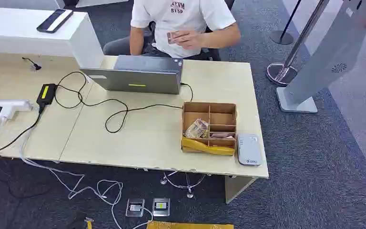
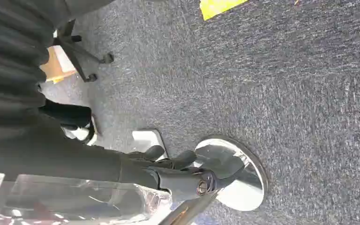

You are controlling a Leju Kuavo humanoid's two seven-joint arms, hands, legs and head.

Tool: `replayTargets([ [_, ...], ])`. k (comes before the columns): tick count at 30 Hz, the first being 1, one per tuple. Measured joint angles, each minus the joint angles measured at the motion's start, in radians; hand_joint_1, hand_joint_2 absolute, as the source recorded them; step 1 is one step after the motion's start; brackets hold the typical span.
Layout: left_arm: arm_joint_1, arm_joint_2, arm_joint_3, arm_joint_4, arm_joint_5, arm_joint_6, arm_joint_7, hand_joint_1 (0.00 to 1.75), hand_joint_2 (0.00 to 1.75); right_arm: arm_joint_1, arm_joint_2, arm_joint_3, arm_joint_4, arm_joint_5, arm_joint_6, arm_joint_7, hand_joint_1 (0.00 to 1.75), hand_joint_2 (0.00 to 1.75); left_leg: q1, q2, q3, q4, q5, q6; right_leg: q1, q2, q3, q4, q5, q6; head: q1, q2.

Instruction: Pass the card to the sensor for recognition and then transmit it.

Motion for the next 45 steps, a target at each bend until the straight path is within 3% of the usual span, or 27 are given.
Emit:
replayTargets([
  [29,0.000,0.008,0.000,0.000,-0.011,-0.009,-0.008,0.00,0.00,0.000,-0.001,-0.002,0.000,-0.079,0.021,0.017,0.00,1.75,0.000,0.000,0.000,0.000,0.000,0.000,0.000,0.000,0.000,0.000,0.000,0.000,0.000,0.000],
  [30,0.000,0.008,0.000,0.000,-0.011,-0.009,-0.008,0.00,0.00,-0.002,-0.002,-0.002,0.000,-0.081,0.019,0.014,0.00,1.75,0.000,0.000,-0.002,0.000,0.000,0.000,0.000,0.000,0.003,0.001,0.000,0.000,0.000,0.000],
  [31,0.002,0.010,0.000,0.002,-0.011,-0.010,-0.016,0.00,0.00,-0.018,-0.007,-0.003,-0.001,-0.120,-0.011,-0.028,0.00,1.75,0.000,0.000,-0.006,0.000,0.000,0.001,0.000,0.000,0.003,0.001,0.001,0.001,0.000,0.000],
  [32,0.005,0.011,0.000,0.002,-0.011,-0.010,-0.025,0.00,0.00,-0.062,-0.024,-0.010,-0.005,-0.180,-0.059,-0.090,0.00,1.75,-0.001,0.003,-0.007,0.000,0.001,0.000,-0.001,0.003,-0.001,0.001,0.004,0.000,0.001,0.000],
  [33,0.006,0.018,0.000,0.003,-0.017,-0.011,-0.034,0.00,0.00,-0.142,-0.056,-0.022,-0.020,-0.237,-0.109,-0.197,0.00,1.75,-0.006,0.015,-0.011,0.000,0.003,0.002,-0.005,0.015,-0.010,0.004,0.010,0.001,-0.003,0.000],
  [35,-0.002,0.028,0.000,0.005,-0.027,-0.015,-0.040,0.00,0.00,-0.352,-0.189,-0.023,-0.070,-0.207,-0.085,-0.285,0.00,1.75,-0.016,0.030,-0.015,0.000,0.007,0.009,-0.016,0.029,-0.024,0.008,0.015,0.006,-0.002,0.000],
  [36,-0.007,0.031,0.000,0.005,-0.029,-0.016,-0.040,0.00,0.00,-0.479,-0.286,-0.013,-0.081,-0.169,-0.044,-0.251,0.00,1.75,-0.022,0.027,-0.016,0.000,0.010,0.014,-0.021,0.024,-0.027,0.010,0.013,0.010,-0.002,0.000],
  [37,-0.012,0.031,0.000,0.005,-0.030,-0.018,-0.041,0.00,0.00,-0.579,-0.347,-0.003,-0.080,-0.151,-0.022,-0.200,0.00,1.75,-0.022,0.017,-0.017,0.000,0.013,0.016,-0.022,0.015,-0.024,0.010,0.012,0.013,-0.001,0.000],
  [39,-0.010,0.033,0.000,0.005,-0.032,-0.018,-0.042,0.00,0.00,-0.730,-0.433,0.021,-0.087,-0.142,-0.003,-0.144,0.00,1.75,-0.014,0.002,-0.013,0.001,0.015,0.014,-0.014,0.000,-0.016,0.004,0.012,0.011,0.001,0.000],
  [41,0.004,0.030,0.000,0.006,-0.034,-0.021,-0.042,0.00,0.00,-0.778,-0.464,0.043,-0.093,-0.156,0.000,-0.142,0.00,1.75,-0.005,-0.003,-0.012,0.001,0.014,0.012,-0.005,-0.004,-0.007,-0.002,0.013,0.011,0.001,0.000],
  [45,0.000,0.023,0.000,0.006,-0.037,-0.021,-0.044,0.00,0.00,-0.740,-0.484,0.075,-0.095,-0.198,-0.005,-0.138,0.00,1.75,-0.006,-0.011,-0.015,0.001,0.014,0.012,-0.006,-0.012,-0.008,-0.003,0.012,0.010,-0.001,0.000],
])
